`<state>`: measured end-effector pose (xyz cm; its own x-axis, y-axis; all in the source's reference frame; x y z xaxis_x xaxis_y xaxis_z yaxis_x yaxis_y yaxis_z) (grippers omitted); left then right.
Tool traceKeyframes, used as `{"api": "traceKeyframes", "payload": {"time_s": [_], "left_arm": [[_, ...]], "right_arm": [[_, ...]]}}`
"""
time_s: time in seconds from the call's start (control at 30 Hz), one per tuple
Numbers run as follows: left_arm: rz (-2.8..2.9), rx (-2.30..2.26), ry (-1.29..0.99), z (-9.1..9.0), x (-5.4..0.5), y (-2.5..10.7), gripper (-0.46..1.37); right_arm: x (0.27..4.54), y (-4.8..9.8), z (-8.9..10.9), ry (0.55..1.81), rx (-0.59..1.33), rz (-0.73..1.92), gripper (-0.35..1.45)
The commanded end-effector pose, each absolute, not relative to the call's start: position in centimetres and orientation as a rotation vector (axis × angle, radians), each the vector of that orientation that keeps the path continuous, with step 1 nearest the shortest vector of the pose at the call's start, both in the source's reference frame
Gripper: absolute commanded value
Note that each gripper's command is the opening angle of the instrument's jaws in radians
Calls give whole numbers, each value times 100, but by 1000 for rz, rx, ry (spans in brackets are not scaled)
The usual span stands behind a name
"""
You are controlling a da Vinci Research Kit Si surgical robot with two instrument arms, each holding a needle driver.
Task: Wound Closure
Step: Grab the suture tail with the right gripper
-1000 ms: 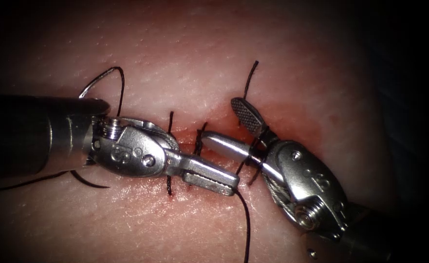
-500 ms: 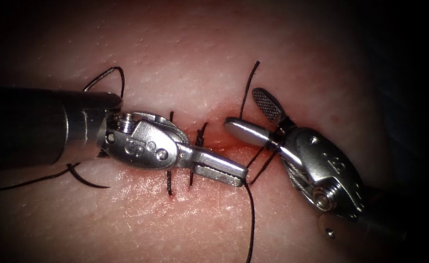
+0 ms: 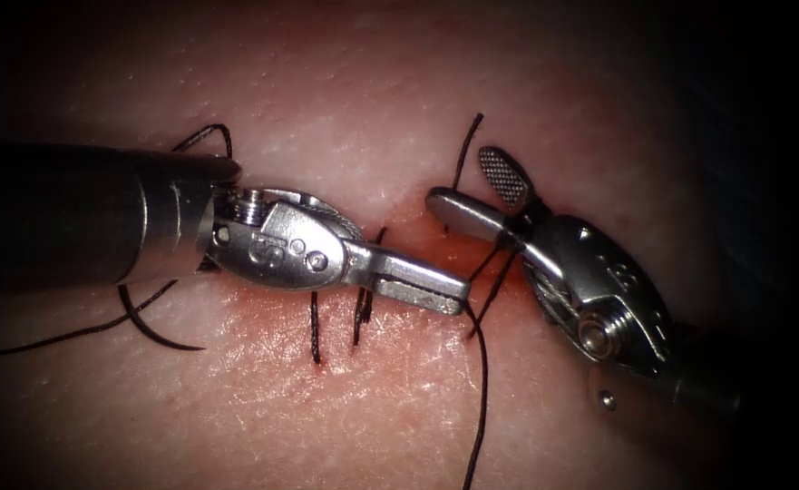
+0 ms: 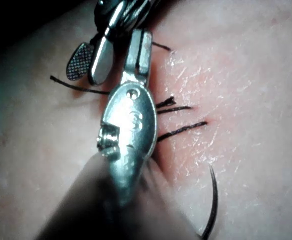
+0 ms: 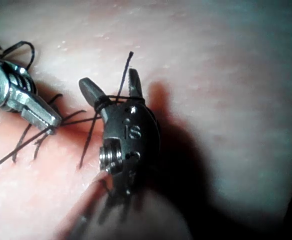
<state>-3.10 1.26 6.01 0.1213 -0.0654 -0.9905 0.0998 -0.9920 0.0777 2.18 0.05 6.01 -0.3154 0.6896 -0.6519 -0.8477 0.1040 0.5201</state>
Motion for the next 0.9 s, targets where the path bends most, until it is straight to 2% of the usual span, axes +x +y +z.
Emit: {"api": "traceKeyframes", "payload": {"time_s": [0.03,0.9], "left_arm": [[-1999,2251,44,600,-310,127,-35],[-2014,2249,61,615,-310,147,-35]], "right_arm": [[219,7,602,1081,-191,1560,122],[235,25,617,1058,-159,1583,120]]}}
